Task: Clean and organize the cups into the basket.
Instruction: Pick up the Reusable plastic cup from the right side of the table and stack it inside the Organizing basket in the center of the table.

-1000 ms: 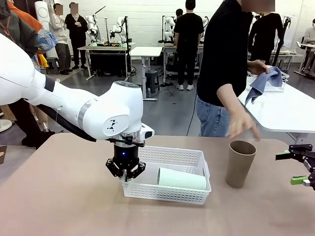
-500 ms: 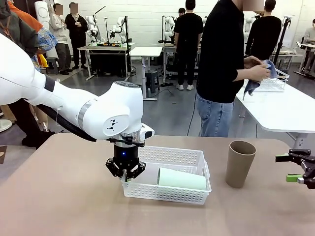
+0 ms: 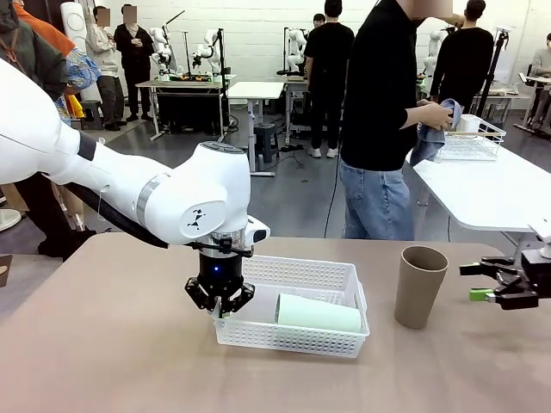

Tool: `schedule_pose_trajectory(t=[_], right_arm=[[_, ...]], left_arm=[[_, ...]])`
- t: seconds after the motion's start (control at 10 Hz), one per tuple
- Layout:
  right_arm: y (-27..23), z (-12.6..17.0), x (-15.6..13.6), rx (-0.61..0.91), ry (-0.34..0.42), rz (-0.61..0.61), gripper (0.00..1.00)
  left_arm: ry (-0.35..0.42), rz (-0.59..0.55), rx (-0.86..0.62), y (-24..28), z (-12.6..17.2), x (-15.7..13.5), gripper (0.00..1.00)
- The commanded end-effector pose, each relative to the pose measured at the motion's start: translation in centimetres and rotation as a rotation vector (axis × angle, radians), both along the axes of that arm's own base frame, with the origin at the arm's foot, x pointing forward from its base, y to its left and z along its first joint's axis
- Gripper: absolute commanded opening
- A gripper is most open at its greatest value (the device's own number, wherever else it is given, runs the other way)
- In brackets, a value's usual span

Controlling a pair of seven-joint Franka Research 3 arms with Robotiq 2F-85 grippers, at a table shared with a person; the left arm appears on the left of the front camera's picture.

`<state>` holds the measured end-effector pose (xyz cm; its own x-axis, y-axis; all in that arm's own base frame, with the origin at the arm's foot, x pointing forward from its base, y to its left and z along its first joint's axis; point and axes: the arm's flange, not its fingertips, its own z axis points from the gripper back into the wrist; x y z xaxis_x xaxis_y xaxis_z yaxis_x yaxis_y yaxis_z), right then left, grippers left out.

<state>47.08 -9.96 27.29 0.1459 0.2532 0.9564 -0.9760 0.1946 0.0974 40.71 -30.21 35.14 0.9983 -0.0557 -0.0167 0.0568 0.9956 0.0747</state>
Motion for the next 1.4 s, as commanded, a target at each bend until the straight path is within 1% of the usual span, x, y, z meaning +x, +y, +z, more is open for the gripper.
schedule_pose_trajectory(t=[0.0, 0.3, 0.4, 0.5, 0.6, 1.1, 1.2, 1.3], right_arm=[[1.5, -0.1, 1.6, -0.021, 0.001, 0.032, 1.00], [3.4, -0.5, 2.6, -0.067, -0.029, 0.090, 1.00], [3.6, -0.6, 2.6, -0.071, -0.029, 0.099, 1.00], [3.6, -0.6, 2.4, -0.113, -0.012, 0.108, 1.00], [3.7, -0.1, 2.2, -0.042, -0.021, 0.078, 1.00], [3.6, -0.2, 2.2, -0.058, -0.019, 0.083, 1.00], [4.4, -0.9, 2.6, -0.045, -0.008, 0.134, 1.00], [4.7, -1.1, 3.1, -0.038, -0.008, 0.139, 1.00]], left_arm=[[0.001, -0.006, 0.005, -0.1, -0.2, -0.1, 0.00], [0.001, -0.006, 0.005, -0.1, -0.2, -0.1, 0.00], [0.001, -0.006, 0.005, -0.1, -0.2, -0.1, 0.00], [0.001, -0.006, 0.005, -0.1, -0.2, -0.1, 0.00], [0.001, -0.006, 0.005, -0.1, -0.2, -0.1, 0.00], [0.001, -0.006, 0.005, -0.1, -0.2, -0.1, 0.00], [0.001, -0.006, 0.005, -0.1, -0.2, -0.1, 0.00], [0.001, -0.006, 0.005, -0.1, -0.2, -0.1, 0.00]])
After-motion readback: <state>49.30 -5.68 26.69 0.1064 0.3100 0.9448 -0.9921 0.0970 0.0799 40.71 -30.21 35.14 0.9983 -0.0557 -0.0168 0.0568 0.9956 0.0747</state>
